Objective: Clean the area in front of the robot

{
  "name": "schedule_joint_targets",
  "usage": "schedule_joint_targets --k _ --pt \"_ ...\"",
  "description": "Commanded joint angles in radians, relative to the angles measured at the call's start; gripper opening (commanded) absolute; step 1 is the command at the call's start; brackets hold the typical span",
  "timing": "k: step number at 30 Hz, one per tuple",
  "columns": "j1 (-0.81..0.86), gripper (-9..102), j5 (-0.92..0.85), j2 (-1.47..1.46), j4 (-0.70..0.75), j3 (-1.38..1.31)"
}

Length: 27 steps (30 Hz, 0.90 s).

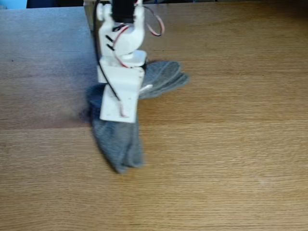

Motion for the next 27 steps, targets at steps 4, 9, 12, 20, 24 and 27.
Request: schedule_joint_targets --k 4,9,12,20,24,27 --pt "-0.152 0 -0.026 0.112 -0.127 -0.035" --pt "-0.144 0 -0.087 -0.008 -0.333 -0.035" --pt "-0.103 0 -0.138 -0.091 -0.497 -0.035" --pt "0.066 0 -0.299 -0.270 -0.862 -0.035" --pt "0.163 0 -0.341 -0.295 -0.965 -0.035" --pt "0.219 0 -0.365 -0.291 -0.959 -0.035"
